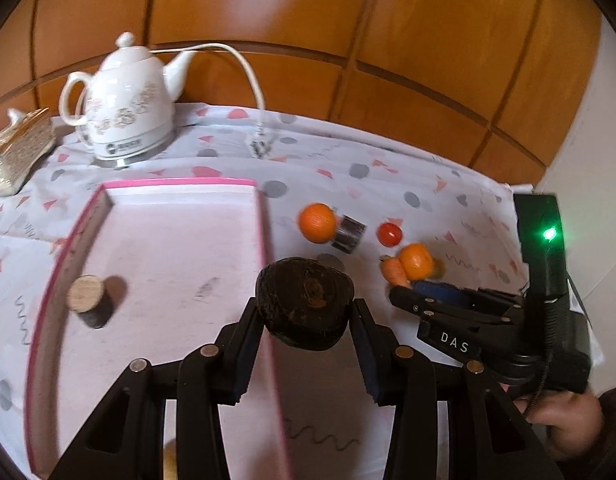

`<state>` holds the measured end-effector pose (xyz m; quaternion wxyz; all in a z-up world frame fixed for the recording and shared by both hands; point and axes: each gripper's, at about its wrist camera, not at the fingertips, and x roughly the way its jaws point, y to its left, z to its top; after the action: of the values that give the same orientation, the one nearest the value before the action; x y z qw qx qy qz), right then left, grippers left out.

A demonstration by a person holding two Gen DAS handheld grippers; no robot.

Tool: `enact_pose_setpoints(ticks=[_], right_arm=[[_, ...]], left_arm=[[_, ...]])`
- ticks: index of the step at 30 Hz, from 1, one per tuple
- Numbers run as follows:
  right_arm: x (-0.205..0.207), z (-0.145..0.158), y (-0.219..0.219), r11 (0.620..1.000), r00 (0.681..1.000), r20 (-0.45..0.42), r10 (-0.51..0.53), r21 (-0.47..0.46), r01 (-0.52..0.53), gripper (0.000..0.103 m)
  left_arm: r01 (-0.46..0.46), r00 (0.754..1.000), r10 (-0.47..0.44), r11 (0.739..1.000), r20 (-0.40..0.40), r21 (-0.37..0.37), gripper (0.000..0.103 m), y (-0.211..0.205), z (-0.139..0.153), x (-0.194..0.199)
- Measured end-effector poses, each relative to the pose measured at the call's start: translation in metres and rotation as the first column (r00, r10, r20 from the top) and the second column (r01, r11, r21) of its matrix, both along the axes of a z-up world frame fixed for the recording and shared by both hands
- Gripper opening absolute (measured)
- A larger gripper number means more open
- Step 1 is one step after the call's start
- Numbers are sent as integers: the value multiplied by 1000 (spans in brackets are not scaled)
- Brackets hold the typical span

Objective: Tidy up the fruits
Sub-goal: 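Lower the dark fruit into the tray with left while right grasps the carrot, then carry the carrot into the pink tray and open the right gripper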

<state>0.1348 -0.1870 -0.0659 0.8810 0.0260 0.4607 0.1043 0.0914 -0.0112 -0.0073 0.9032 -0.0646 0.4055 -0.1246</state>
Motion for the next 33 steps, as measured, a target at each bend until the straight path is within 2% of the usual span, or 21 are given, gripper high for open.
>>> enact_pose_setpoints(ticks=[3, 4, 9, 13, 15, 17, 33], right_arm=[[5, -3, 5, 1000, 1000, -3, 3, -22, -3, 29], [8, -5, 7, 999, 1000, -5, 6, -33, -6, 24], [15, -8, 10, 998, 1000, 0, 15, -60, -15, 13], [12, -5, 11, 998, 1000, 7, 30, -56, -29, 13], [5, -2, 12, 998, 999, 13, 42, -47, -42, 13], [-3, 3, 15, 998, 998, 21, 57, -29, -56, 13], [-46, 24, 43, 990, 990, 67, 125, 60, -129, 13]], left_arm=[[-38, 999, 38, 999, 7, -1, 44, 17, 3, -1], [-58, 998, 58, 998, 8, 8, 44, 24, 1, -1], [-137, 990, 137, 990, -18, 42, 45, 49, -11, 2], [-174, 983, 176, 983, -44, 56, 45, 61, -22, 2], [-185, 982, 188, 980, -31, 78, 51, 62, -23, -2], [-192, 980, 195, 978, -29, 78, 52, 64, -25, -3], [-206, 978, 207, 976, 1, 73, 58, 62, -14, -30]])
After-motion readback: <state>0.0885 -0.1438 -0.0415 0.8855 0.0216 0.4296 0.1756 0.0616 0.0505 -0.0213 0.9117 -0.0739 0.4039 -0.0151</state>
